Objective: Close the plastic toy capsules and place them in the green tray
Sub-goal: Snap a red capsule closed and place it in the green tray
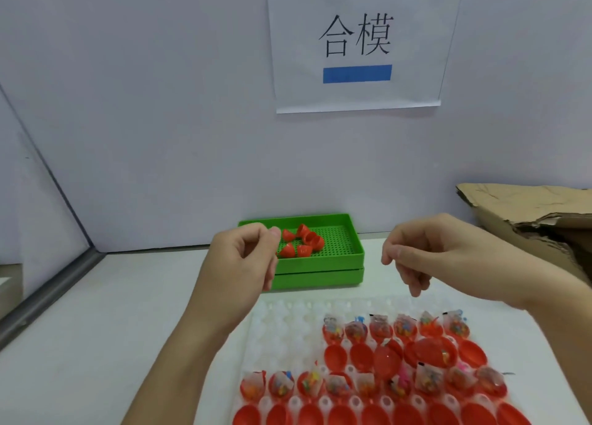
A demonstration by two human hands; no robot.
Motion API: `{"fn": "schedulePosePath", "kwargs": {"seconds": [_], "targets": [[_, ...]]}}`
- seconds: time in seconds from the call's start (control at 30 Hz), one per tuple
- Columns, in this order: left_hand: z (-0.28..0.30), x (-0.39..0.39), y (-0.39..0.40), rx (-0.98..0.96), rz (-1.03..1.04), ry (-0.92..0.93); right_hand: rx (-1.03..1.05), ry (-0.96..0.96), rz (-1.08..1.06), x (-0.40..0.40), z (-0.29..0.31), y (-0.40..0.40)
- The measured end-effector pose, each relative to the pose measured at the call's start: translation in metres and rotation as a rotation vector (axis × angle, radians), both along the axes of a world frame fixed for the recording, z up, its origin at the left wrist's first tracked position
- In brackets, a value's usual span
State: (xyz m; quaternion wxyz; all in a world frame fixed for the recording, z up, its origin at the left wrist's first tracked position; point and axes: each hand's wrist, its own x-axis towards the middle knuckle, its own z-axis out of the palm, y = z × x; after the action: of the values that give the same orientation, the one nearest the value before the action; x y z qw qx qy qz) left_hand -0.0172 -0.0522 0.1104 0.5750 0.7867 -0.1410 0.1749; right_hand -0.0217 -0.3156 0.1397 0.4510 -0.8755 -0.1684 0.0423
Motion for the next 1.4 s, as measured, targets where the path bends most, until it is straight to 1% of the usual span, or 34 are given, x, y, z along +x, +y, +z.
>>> {"fn": "schedulePosePath", "kwargs": {"seconds": [0.13,0.2,0.33,0.43,0.53,0.6,0.73,0.9,1.03,1.23,1.4], "targets": [[-0.006,-0.001,-0.012,0.122,-0.070,0.039,-0.054,-0.005,0.007,-0.001,-0.001,0.006],[-0.013,-0.001,-0.017,0.260,-0.100,0.094,-0.085,-0.019,0.014,-0.001,-0.003,0.010],[-0.031,-0.001,-0.028,0.631,-0.118,0.237,-0.164,-0.020,0.043,-0.003,-0.006,0.019],[-0.047,0.002,-0.034,0.781,-0.061,0.339,-0.190,-0.011,0.054,-0.003,-0.009,0.022],[-0.056,0.004,-0.040,0.814,-0.009,0.417,-0.225,-0.018,0.067,-0.002,-0.011,0.025],[-0.057,0.003,-0.042,0.821,0.016,0.425,-0.235,-0.020,0.074,-0.002,-0.012,0.026],[-0.051,-0.001,-0.042,0.845,-0.015,0.443,-0.243,-0.025,0.081,0.000,-0.013,0.025],[-0.044,-0.004,-0.043,0.911,0.051,0.515,-0.238,-0.032,0.078,0.001,-0.014,0.023],[-0.045,-0.007,-0.048,0.927,0.084,0.560,-0.239,-0.035,0.080,0.001,-0.015,0.023],[-0.042,-0.010,-0.049,0.906,0.134,0.552,-0.256,-0.037,0.087,0.002,-0.017,0.023],[-0.025,-0.011,-0.041,0.869,0.153,0.507,-0.277,-0.024,0.070,0.003,-0.018,0.023]]}}
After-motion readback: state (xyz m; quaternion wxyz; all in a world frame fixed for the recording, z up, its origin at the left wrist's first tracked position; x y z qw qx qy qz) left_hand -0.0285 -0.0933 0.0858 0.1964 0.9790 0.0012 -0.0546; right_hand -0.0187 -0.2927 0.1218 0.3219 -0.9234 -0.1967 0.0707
